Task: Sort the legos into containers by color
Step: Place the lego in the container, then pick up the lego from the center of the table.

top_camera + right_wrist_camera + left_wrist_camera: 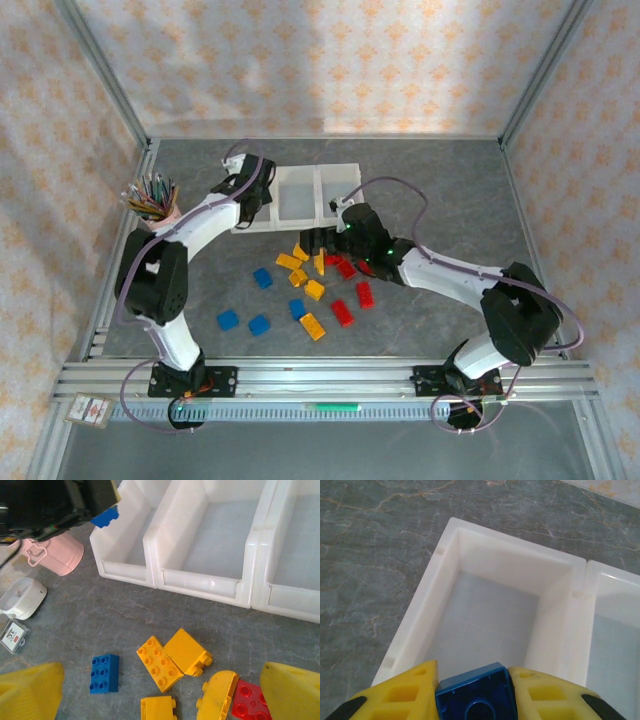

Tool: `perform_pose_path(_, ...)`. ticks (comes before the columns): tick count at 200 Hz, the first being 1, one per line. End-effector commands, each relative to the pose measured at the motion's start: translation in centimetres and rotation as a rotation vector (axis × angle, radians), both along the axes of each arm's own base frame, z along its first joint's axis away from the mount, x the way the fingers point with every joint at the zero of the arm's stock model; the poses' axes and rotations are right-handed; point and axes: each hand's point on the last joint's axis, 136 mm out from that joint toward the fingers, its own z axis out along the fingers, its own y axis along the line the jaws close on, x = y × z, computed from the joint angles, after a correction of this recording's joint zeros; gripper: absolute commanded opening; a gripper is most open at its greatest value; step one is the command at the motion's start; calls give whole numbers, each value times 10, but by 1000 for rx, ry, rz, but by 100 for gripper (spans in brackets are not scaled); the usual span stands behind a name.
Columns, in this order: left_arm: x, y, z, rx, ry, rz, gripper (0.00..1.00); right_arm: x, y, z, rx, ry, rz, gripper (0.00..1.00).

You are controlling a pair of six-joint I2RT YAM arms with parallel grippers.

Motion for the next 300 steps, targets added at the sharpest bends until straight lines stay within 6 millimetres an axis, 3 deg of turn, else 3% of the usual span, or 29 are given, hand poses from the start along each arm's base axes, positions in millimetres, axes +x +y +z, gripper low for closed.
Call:
perform_pose_path(1, 18, 6, 2, 30, -14, 8, 30, 10, 4, 16, 4, -49, -17, 100)
perform_pose_path(40, 26, 2, -4, 28, 2, -13, 51, 11, 1, 20, -16, -66, -24, 100)
perform_pose_path(102, 5, 3, 21, 8, -12, -39, 61, -2, -7, 31, -7, -63, -3, 100)
perform_pose_path(129, -22, -12, 21, -63, -6, -95, 64, -14, -14, 24, -6, -27, 3, 100)
perform_pose_path(169, -82, -24, 13, -61, 26, -122, 68, -33, -18, 5, 9, 43, 36, 100)
perform_pose_path(230, -166, -35, -29, -122, 116, -101, 78, -58, -12, -30, 15, 126, 80, 100)
perform_pose_path(265, -189, -46, -57, -163, 169, -108, 83, -67, -3, -42, -8, 131, 93, 100)
perform_pose_path(300, -195, -54, -78, -155, 211, -107, 83, -65, -1, -44, -5, 126, 90, 100)
